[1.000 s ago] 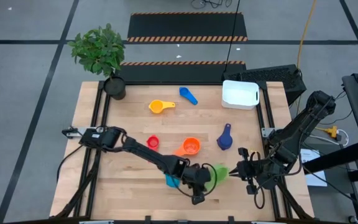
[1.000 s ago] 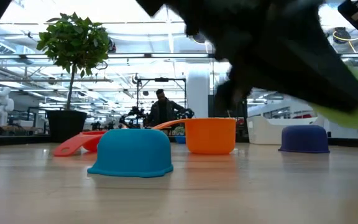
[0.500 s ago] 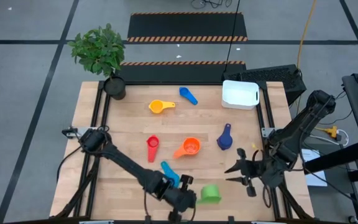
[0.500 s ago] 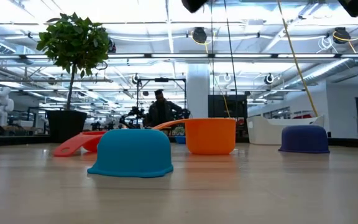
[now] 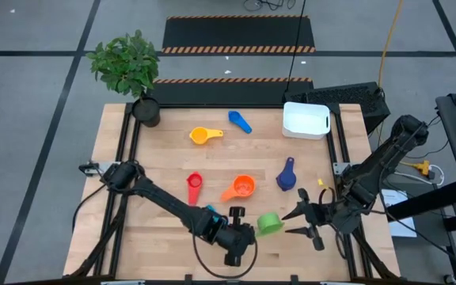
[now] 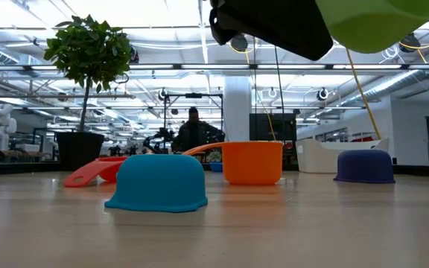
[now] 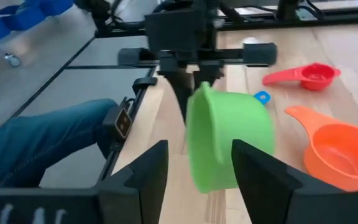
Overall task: Nest measuring cups in basket
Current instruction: Stack the green measuring cup on top of the orange measuring cup
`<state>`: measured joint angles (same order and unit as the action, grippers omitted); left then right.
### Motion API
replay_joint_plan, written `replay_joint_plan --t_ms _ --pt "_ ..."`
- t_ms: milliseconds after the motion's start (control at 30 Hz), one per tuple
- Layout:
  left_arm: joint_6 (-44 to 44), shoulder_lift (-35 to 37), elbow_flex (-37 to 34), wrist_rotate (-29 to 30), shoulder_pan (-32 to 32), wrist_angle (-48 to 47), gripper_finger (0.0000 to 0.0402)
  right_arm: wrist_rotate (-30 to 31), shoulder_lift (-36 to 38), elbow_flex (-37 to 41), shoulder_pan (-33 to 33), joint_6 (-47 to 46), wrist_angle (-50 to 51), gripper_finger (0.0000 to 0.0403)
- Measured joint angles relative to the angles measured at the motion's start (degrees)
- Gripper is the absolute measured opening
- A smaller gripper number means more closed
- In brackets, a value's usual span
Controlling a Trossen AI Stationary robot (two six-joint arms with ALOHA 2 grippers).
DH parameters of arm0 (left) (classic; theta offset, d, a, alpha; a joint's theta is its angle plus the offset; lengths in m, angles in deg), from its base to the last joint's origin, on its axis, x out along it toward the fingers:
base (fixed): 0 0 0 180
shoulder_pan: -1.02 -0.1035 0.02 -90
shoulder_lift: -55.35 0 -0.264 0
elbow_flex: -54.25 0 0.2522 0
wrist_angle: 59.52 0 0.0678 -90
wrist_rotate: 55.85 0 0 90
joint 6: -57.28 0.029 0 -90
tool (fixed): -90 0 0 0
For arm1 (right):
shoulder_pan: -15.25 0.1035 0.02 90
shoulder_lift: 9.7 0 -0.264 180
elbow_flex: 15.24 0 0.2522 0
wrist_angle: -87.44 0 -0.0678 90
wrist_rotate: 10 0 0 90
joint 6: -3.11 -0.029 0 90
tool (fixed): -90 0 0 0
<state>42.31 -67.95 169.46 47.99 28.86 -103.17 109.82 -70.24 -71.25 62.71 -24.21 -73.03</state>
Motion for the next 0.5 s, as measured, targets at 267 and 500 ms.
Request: replay_joint_plan --t_ms 267,500 --pt "-0.79 -0.07 0.00 -0.08 0.02 0.02 0.0009 -1.40 -0.11 0.00 -0.63 -3.49 4.30 0.0169" --pt "-1.76 -0.07 0.00 -0.14 -0.10 0.09 0.0009 -1.60 -1.46 0.00 -1.07 -3.26 4.11 0.0169"
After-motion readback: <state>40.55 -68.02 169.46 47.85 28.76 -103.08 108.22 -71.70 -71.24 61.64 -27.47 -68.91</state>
